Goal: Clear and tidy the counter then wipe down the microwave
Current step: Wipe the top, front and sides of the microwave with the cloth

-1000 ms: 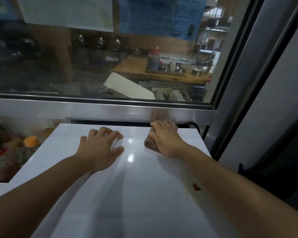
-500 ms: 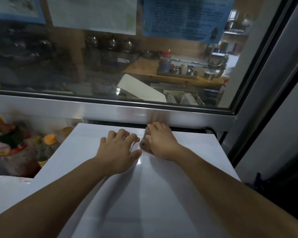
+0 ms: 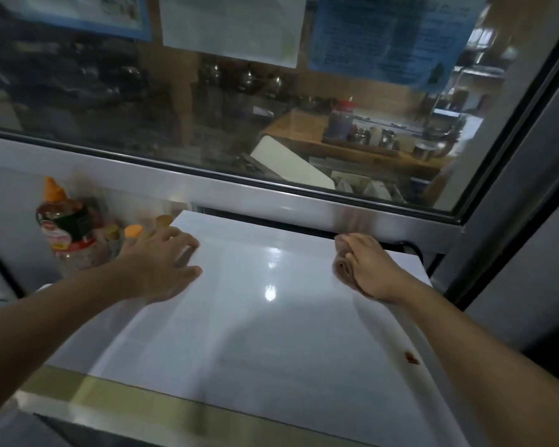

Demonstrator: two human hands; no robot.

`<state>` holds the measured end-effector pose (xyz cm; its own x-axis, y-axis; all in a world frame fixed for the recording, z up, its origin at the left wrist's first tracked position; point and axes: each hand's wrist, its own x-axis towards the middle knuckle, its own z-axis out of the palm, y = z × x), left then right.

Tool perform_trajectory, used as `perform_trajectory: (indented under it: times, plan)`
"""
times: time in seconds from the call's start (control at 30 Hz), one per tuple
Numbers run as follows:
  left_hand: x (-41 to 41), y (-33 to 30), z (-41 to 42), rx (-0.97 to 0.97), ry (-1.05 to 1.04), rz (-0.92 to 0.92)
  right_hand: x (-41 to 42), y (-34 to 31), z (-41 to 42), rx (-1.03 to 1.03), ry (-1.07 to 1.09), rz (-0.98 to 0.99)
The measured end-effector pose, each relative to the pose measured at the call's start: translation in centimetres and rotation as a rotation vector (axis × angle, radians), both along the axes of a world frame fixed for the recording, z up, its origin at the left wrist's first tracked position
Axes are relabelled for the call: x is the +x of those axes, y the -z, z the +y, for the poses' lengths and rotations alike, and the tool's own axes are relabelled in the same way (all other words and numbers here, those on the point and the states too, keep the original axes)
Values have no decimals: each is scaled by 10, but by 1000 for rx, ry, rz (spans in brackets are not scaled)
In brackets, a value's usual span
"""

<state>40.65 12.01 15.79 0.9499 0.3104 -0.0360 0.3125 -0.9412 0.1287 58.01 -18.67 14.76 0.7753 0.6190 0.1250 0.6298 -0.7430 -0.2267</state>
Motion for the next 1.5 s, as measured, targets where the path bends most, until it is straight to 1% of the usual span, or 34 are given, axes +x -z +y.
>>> perform_trajectory:
  times: [0.1, 0.17, 0.37, 0.47, 0.57, 0.67, 0.77, 0.83, 0.9, 0.97, 1.03, 1.1, 1.23, 1.33, 1.4, 1.5]
  plan:
    - [-8, 1, 15, 1, 32, 1, -6, -1, 24, 4, 40, -53]
    - [-7, 1, 17, 15, 64, -28, -14, 1, 52, 31, 24, -93]
    - [-6, 4, 31, 29, 149, -84, -41, 2, 181, 61, -48, -57]
    - [-4, 5, 35, 32, 177, -99, -48, -2, 219, 84, -106, 0]
    - [-9, 4, 49, -90, 219, -76, -45, 1, 202, 76, -183, 62]
    - [-25, 7, 61, -161, 290, -138, -44, 0, 152, 73, -70, 48]
    - [-39, 11, 67, -255, 285, -227, -40, 0, 119, 90, 33, 45]
    - [-42, 13, 69, -285, 292, -259, -38, -1, 131, 113, 67, 27]
    - [-42, 15, 71, -326, 283, -269, -41, -2, 160, 99, 88, -28]
    - [-42, 17, 71, -358, 271, -292, -48, -1, 196, 108, 22, -53]
    - [-45, 19, 70, -389, 263, -330, -56, -3, 230, 111, -46, -26]
    - [-48, 20, 69, -410, 264, -365, -64, -7, 251, 119, -69, 6]
    - [-51, 18, 67, -426, 258, -390, -72, -10, 265, 138, -142, 17]
    - [-53, 17, 65, -428, 246, -397, -74, -11, 276, 117, -269, -5]
    - [-55, 18, 63, -433, 236, -397, -70, -10, 284, 127, -291, 41]
    - [-62, 16, 61, -505, 212, -370, -72, -14, 282, 54, -341, -43]
